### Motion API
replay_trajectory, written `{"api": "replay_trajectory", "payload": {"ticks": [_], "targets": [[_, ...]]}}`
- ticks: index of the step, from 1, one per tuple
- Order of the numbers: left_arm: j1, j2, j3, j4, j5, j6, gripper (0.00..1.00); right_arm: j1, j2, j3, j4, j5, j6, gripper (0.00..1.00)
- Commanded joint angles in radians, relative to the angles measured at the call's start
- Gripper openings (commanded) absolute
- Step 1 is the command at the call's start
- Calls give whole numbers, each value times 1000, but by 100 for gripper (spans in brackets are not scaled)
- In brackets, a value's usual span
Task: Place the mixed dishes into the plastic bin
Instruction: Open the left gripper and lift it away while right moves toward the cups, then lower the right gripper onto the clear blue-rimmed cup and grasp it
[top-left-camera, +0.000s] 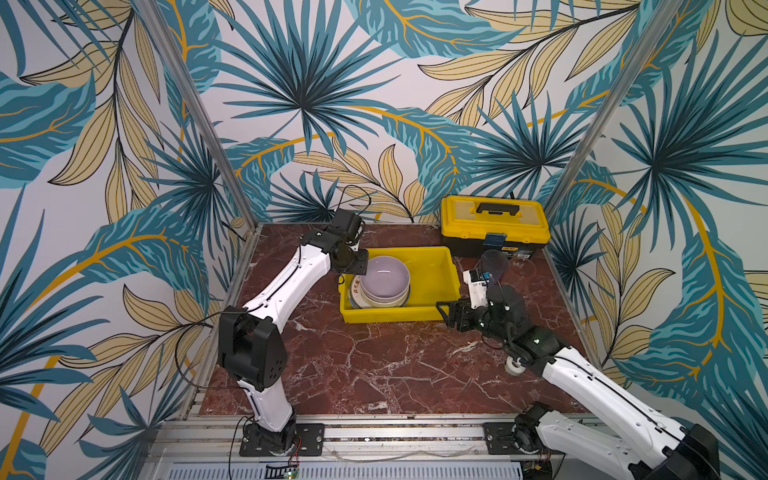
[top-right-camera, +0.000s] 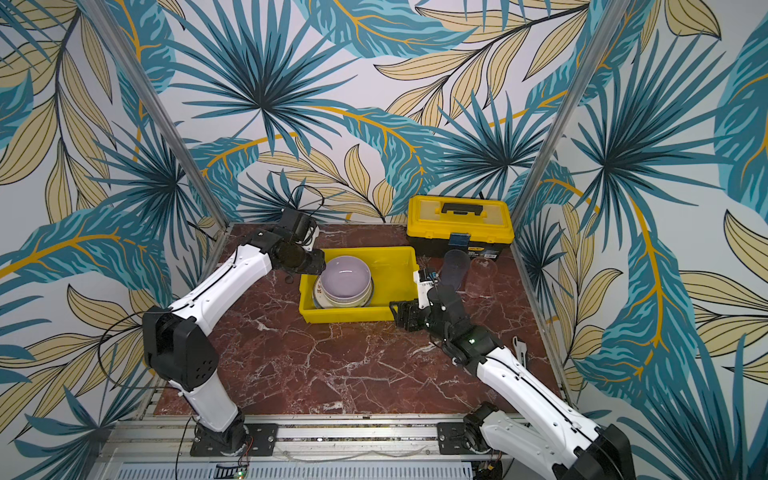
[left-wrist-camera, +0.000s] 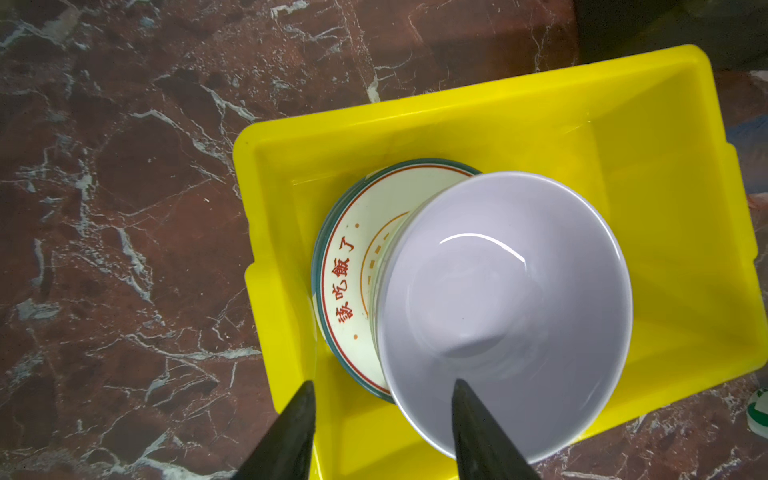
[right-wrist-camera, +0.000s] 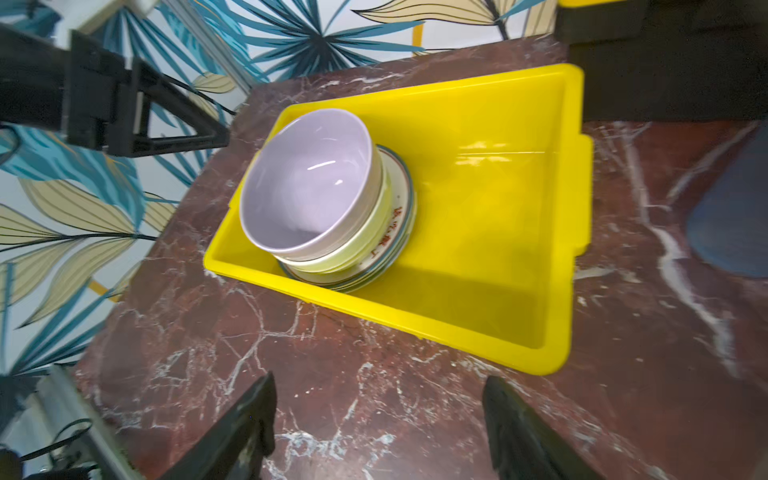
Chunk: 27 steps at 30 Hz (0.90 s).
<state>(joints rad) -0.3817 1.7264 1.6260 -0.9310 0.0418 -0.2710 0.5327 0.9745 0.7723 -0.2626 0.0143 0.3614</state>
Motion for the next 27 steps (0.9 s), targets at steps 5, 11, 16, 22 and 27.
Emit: {"api": "replay_trajectory", "payload": {"ticks": [5, 11, 16, 22, 27], "targets": [[-1, -197, -181, 75, -18, 29, 68, -13, 92, 174, -263, 275, -117, 76], [0, -399, -349, 139, -34, 42, 78, -93, 235, 319, -354, 287, -151, 74], [-1, -523, -448, 144, -72, 59, 83, -181, 331, 417, -388, 236, -179, 72], [-1, -613, -537, 144, -74, 51, 84, -235, 465, 538, -430, 314, -251, 67], [1, -698, -598, 144, -142, 58, 87, -299, 563, 616, -430, 277, -267, 62]]}}
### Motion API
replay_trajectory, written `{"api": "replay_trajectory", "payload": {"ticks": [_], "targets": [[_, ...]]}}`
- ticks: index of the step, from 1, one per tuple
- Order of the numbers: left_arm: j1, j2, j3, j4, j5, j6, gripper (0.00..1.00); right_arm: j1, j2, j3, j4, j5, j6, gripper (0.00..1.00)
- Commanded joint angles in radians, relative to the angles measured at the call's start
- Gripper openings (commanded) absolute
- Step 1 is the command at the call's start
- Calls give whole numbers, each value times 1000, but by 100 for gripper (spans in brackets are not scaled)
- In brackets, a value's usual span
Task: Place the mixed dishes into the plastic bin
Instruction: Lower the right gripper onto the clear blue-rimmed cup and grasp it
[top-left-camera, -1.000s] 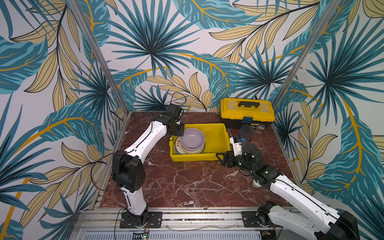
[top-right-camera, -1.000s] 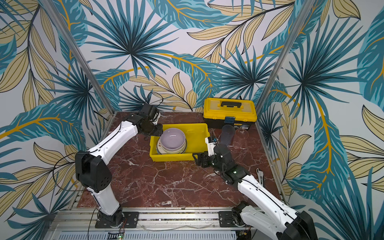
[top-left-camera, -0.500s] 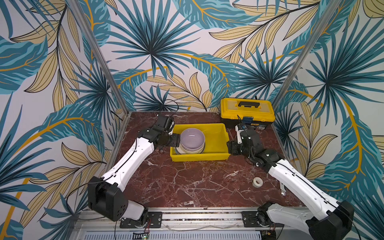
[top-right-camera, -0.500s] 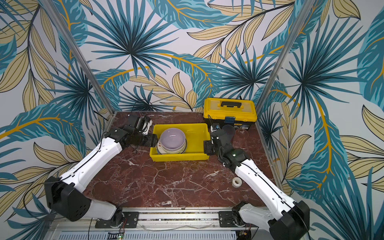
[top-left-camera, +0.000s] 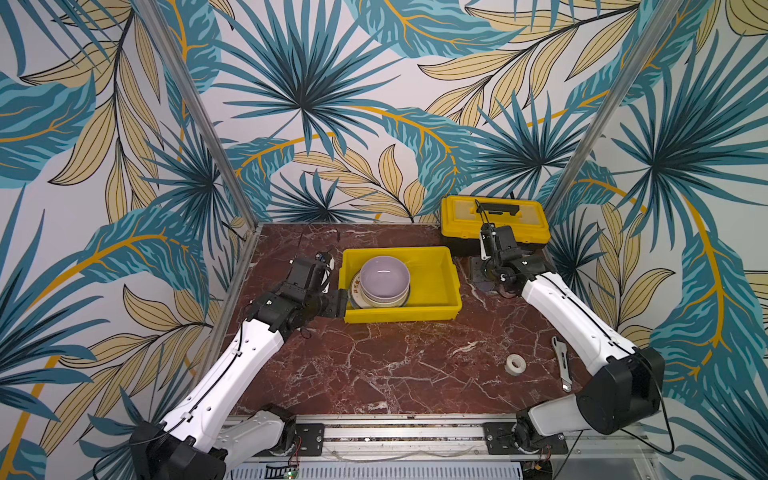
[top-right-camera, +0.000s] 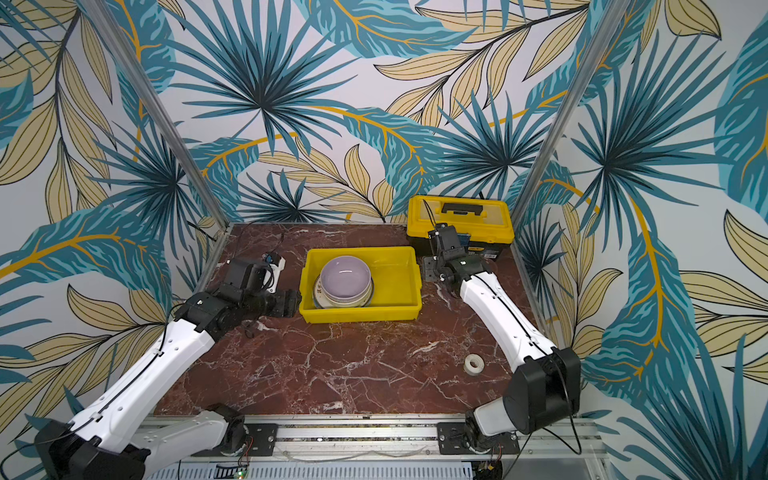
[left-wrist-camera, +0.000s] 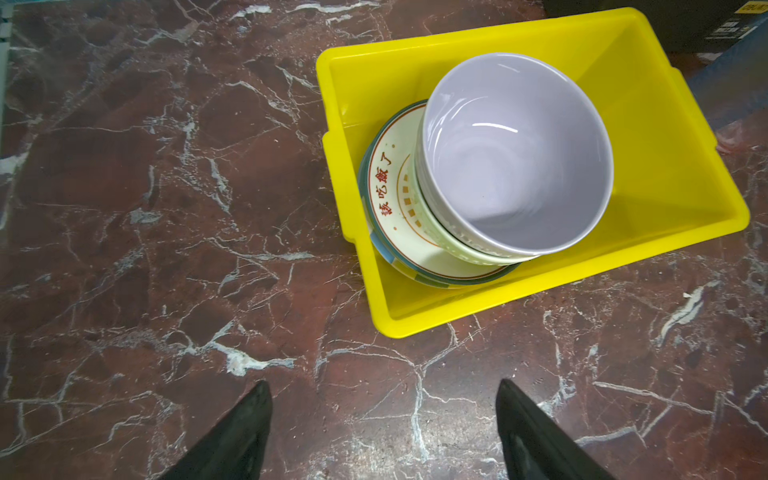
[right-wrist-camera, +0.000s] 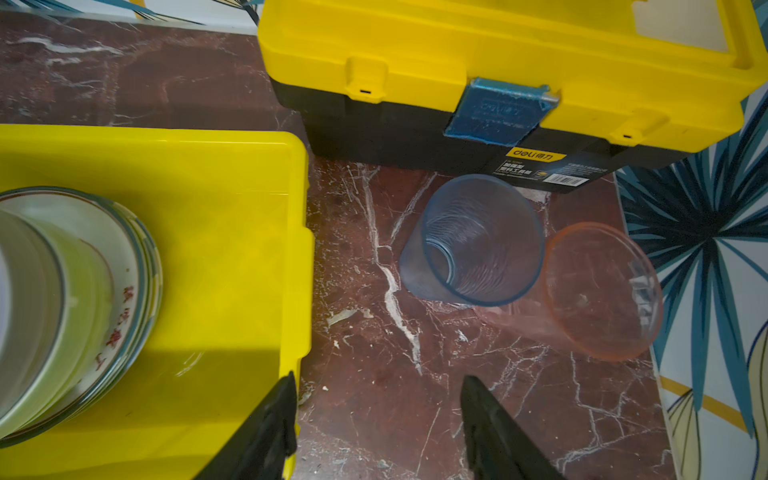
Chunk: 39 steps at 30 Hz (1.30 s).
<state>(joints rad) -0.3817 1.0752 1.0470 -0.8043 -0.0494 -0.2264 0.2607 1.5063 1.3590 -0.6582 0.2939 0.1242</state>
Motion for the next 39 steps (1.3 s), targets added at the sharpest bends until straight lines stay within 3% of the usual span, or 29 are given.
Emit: {"api": "replay_trajectory", "payload": {"ticks": [1, 10, 18, 30, 39], "targets": [[0, -66, -29, 17, -57, 13, 88, -38, 51, 43, -31, -15, -32, 60], [24, -121, -45, 24, -70, 61, 94, -108, 238, 169, -33, -121, -28, 47], [74, -124, -62, 59, 27, 47, 94, -133, 347, 262, -79, -146, -31, 43], [123, -123, -68, 74, 82, 52, 94, -138, 414, 294, -93, -152, -26, 35], [128, -111, -67, 73, 89, 47, 94, -138, 426, 309, -115, -132, -36, 22]]}}
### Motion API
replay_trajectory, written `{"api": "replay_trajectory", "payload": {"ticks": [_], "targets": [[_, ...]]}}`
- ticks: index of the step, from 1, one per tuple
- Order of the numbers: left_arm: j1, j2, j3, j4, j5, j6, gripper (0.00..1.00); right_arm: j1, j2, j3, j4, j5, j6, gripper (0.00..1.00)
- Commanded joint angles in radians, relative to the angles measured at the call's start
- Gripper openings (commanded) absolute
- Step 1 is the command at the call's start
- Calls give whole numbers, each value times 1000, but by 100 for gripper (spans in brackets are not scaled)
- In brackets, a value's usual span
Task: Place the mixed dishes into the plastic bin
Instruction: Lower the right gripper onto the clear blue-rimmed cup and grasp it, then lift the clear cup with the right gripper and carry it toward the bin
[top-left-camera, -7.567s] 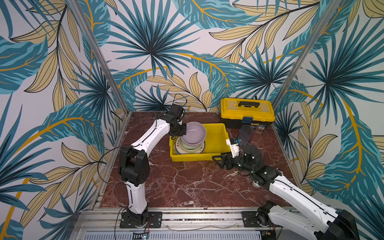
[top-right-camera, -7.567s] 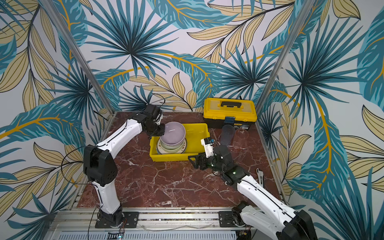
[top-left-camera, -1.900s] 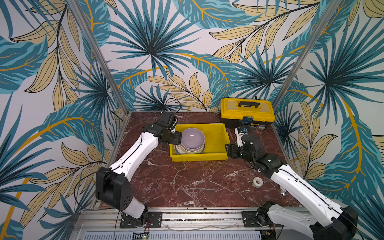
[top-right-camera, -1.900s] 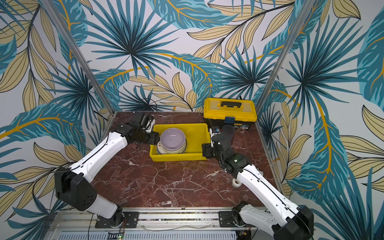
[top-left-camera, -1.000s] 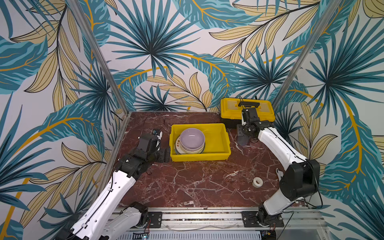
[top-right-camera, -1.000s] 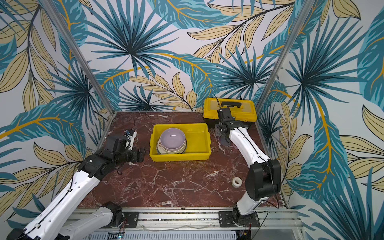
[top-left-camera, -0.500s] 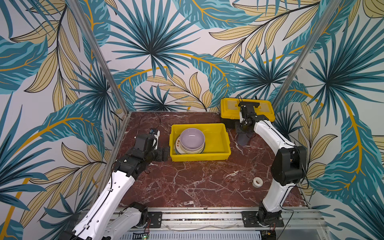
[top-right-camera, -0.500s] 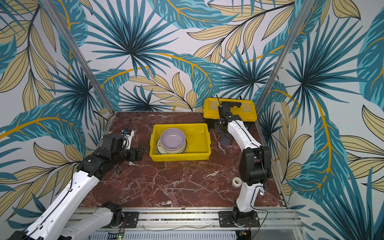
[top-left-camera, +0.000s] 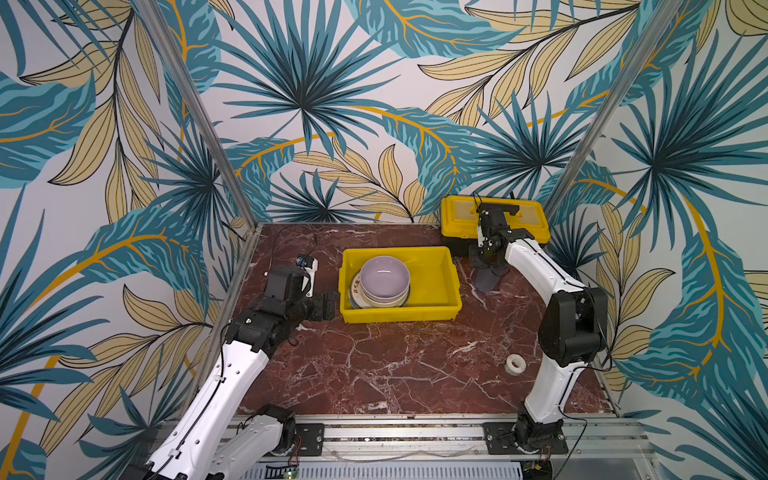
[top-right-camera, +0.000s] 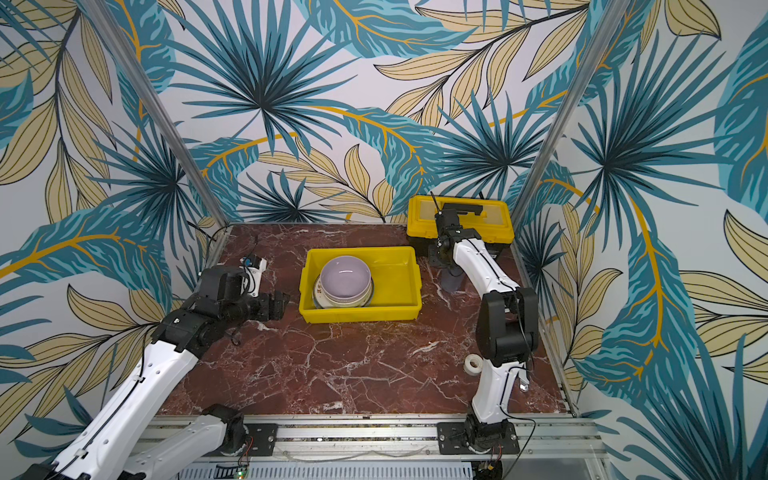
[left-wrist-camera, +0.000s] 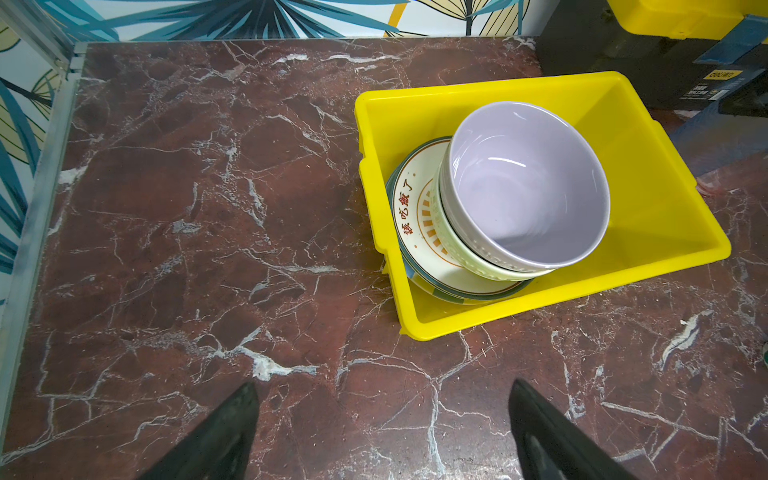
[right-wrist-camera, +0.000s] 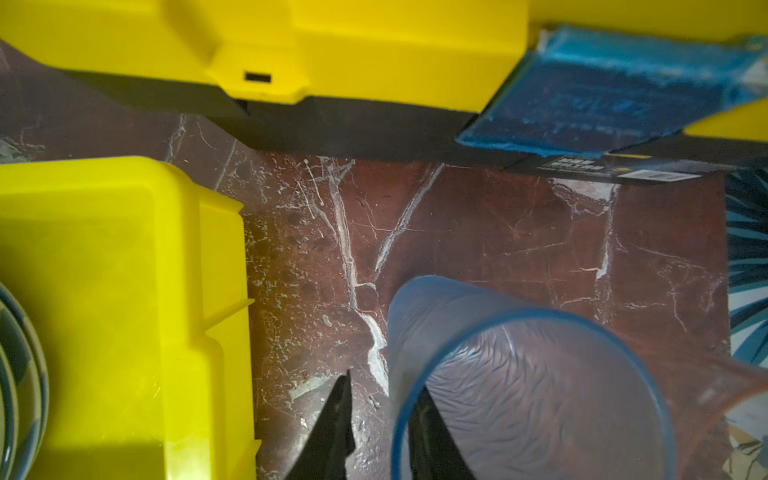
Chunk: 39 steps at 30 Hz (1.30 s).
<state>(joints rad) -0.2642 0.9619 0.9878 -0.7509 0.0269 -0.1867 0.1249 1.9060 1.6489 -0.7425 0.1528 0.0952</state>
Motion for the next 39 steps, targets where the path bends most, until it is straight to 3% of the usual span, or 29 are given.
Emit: {"api": "replay_trajectory", "payload": {"ticks": [1, 19, 39], "targets": [[10, 3, -9, 21, 13, 7, 94, -2, 27, 20, -31, 7, -8, 21], [14, 0, -11, 21, 11, 4, 94, -1, -46, 32, -58, -29, -11, 2], [16, 0, -10, 21, 18, 0, 94, 56, -176, 74, -90, -38, -43, 0]]}}
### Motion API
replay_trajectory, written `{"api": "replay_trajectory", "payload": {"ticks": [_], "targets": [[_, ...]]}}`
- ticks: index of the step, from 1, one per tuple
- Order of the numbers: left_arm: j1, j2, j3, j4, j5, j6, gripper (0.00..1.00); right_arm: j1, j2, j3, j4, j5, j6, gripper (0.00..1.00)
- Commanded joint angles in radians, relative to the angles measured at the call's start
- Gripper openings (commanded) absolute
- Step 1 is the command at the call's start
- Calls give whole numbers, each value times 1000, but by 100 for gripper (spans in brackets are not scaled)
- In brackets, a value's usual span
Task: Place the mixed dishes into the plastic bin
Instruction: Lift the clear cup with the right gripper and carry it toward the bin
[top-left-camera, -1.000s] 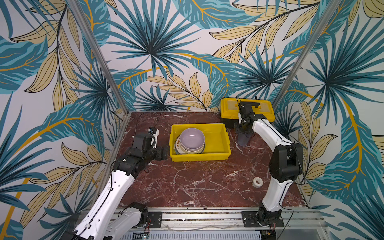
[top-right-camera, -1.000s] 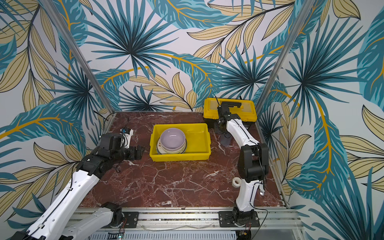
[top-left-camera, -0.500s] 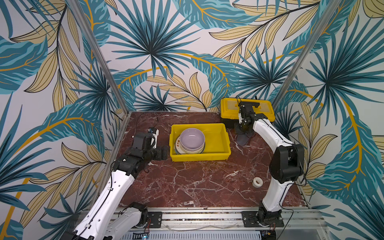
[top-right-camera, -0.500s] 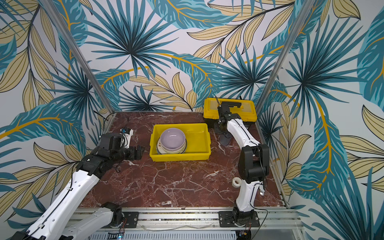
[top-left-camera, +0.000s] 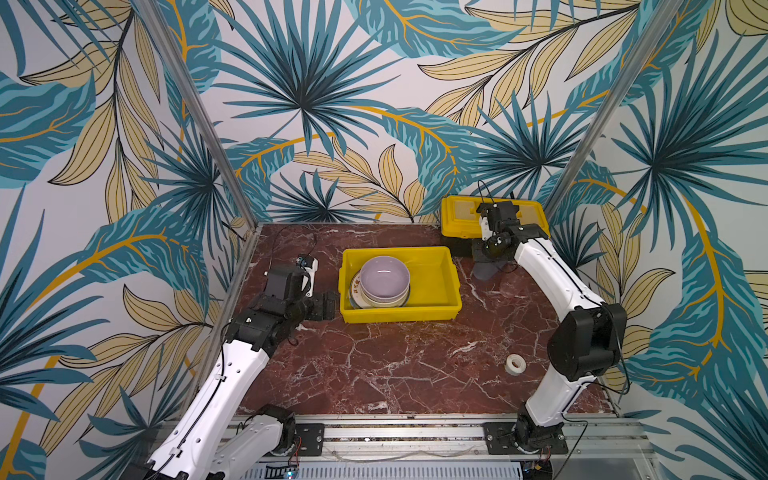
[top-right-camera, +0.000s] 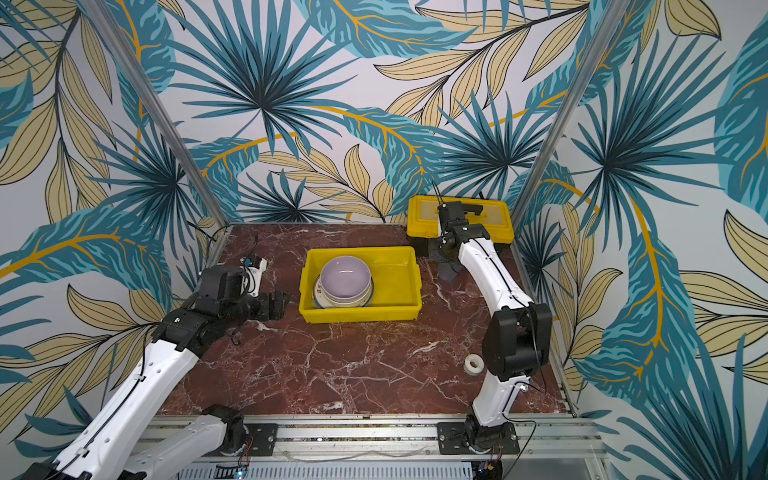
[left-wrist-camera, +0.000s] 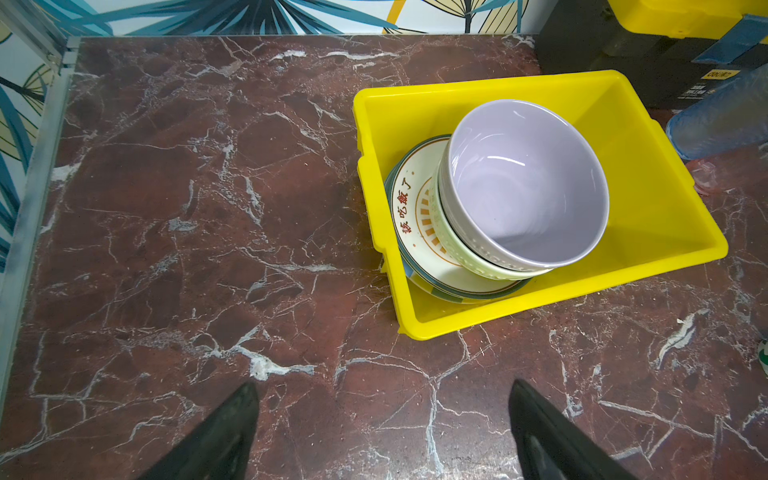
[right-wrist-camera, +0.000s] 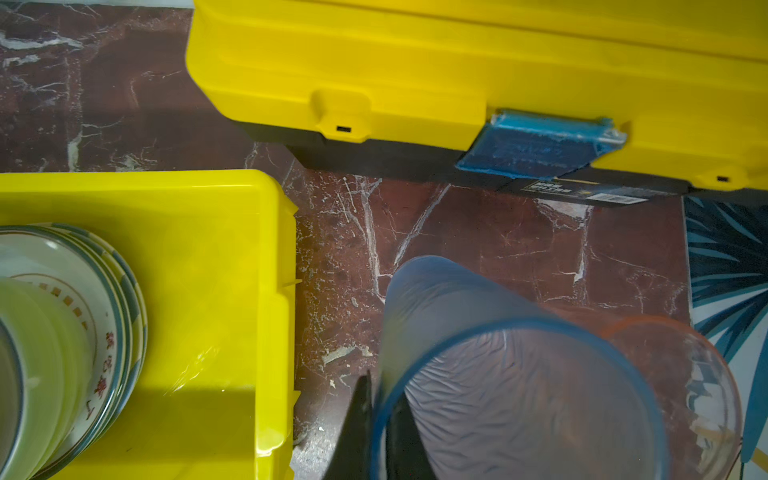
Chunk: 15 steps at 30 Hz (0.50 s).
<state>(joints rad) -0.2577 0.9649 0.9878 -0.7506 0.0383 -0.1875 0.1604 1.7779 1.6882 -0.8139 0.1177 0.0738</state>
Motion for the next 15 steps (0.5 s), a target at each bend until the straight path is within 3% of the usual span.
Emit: {"api": "replay_trajectory", "payload": {"ticks": [1, 15], "targets": [[9, -3, -8, 21, 8, 0, 94, 31, -54, 45, -24, -4, -25, 0], [9, -6, -6, 28, 1, -13, 94, 178, -21, 237, -145, 17, -74, 0]]}}
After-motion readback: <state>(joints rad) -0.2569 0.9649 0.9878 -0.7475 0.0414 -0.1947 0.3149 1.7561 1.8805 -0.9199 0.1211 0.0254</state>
